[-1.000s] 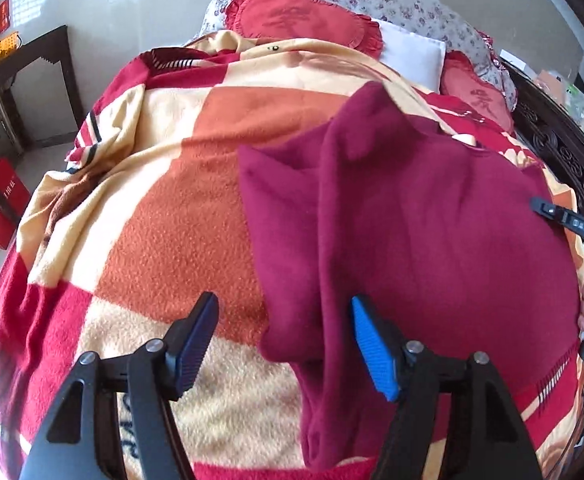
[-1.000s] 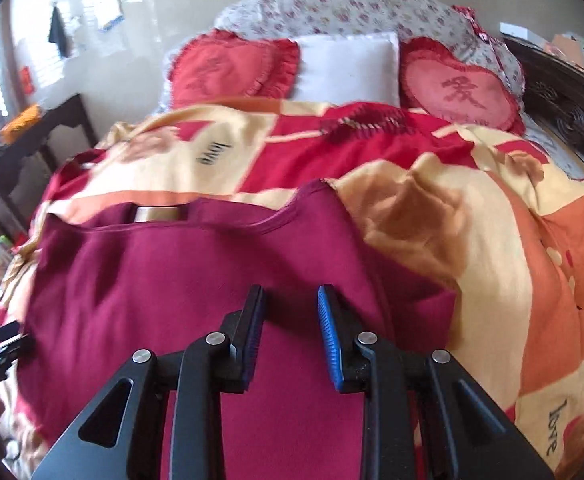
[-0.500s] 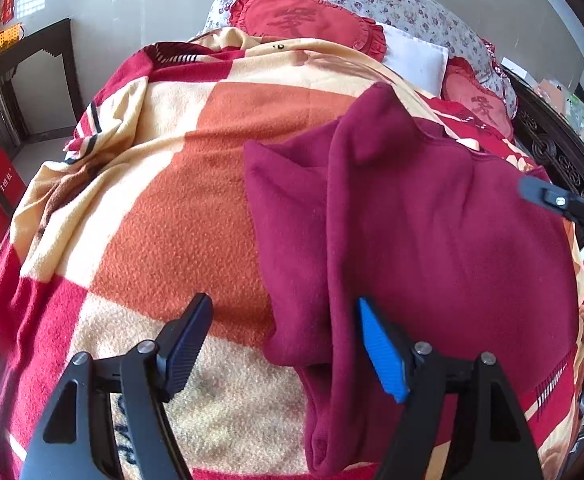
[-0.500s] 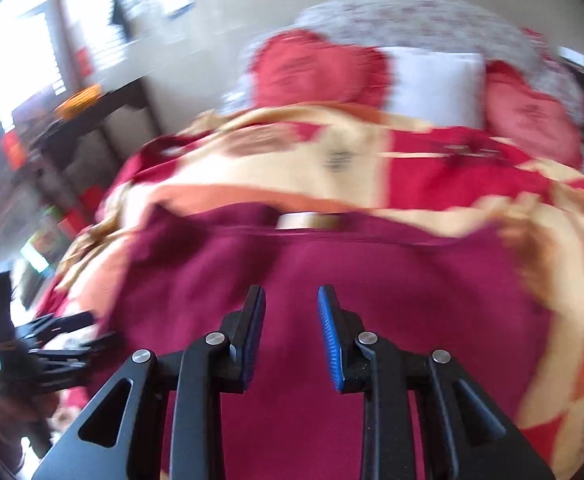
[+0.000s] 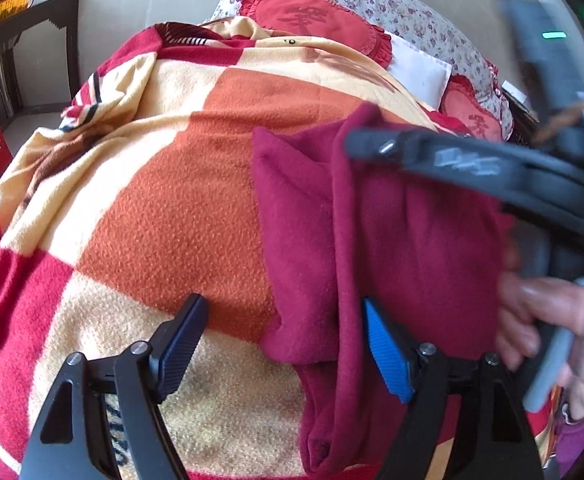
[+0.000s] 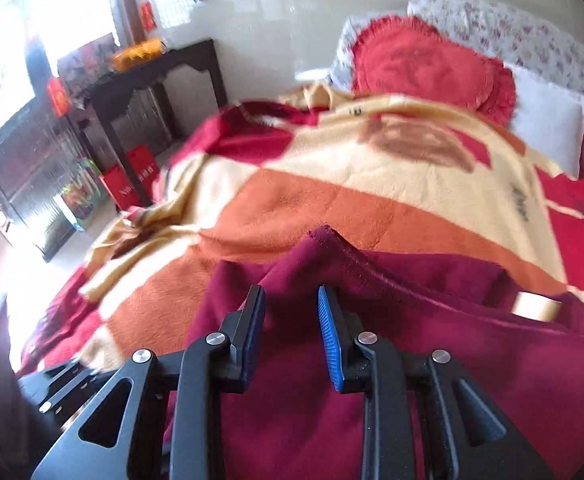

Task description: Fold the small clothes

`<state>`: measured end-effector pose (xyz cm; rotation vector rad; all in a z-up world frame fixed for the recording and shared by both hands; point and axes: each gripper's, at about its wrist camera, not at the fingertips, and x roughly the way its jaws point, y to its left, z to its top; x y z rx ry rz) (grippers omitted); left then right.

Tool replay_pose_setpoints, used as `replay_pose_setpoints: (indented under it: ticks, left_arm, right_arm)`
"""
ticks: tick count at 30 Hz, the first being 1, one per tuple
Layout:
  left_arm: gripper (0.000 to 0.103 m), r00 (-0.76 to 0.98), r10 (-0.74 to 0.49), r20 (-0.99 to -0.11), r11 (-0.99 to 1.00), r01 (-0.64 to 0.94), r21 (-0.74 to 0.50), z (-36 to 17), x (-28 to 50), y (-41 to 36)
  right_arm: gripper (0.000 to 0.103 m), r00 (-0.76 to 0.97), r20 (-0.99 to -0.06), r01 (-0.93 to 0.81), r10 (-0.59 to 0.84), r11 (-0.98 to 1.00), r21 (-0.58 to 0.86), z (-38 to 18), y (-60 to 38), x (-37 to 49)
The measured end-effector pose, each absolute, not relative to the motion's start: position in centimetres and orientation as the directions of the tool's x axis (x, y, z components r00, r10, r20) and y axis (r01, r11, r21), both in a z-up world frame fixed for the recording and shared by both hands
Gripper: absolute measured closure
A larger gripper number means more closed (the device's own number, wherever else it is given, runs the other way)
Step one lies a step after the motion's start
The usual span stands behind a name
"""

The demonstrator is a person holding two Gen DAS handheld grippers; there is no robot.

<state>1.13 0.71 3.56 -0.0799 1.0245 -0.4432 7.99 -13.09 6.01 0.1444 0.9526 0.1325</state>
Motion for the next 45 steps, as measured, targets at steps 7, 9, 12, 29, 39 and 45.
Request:
replay_pose_setpoints:
  ticks: [7, 9, 12, 29, 39, 45]
  left_arm:
    - [0.021, 0.438, -0.441, -0.783, 0.889, 0.332, -0.314, 3.2, 0.4, 1.6]
    - [0.020, 0.444, -0.442, -0.779, 0.889, 0.336, -0.313, 3.1, 0.2, 1.7]
    - [0.020, 0.443, -0.446, -0.778, 0.887, 0.335, -0.317, 3.1, 0.2, 1.8]
    - [0.014, 0.436, -0.500, -0.748, 0.865, 0.284, -0.413, 3.1, 0.8, 2.5]
    - [0.077, 0.445, -0.555, -0.703, 0.831, 0.332, -0.446, 4.6, 0.0, 1.0]
    - [0.079, 0.500, -0.586, -0.637, 0.805, 0.447, -0.390, 7.3, -2.3, -0.5]
  right_arm:
    - [0.095, 0.573, -0.793, -0.003, 0.208, 0.968, 0.252, 6.3, -13.5, 8.1]
    - [0.094, 0.603, -0.760, -0.096, 0.242, 0.968, 0.231, 8.0, -11.8, 7.6]
    - [0.090, 0.536, -0.798, -0.240, 0.276, 0.956, 0.169, 8.2, -8.6, 8.7]
    - [0.087, 0.510, -0.793, -0.118, 0.333, 0.941, 0.318, 7.0, -11.7, 7.9]
    - [0.077, 0.472, -0.800, 0.008, 0.370, 0.906, 0.423, 6.6, -15.5, 5.6]
    - [0.054, 0.455, -0.761, 0.045, 0.461, 0.842, 0.537, 7.0, -16.1, 6.5]
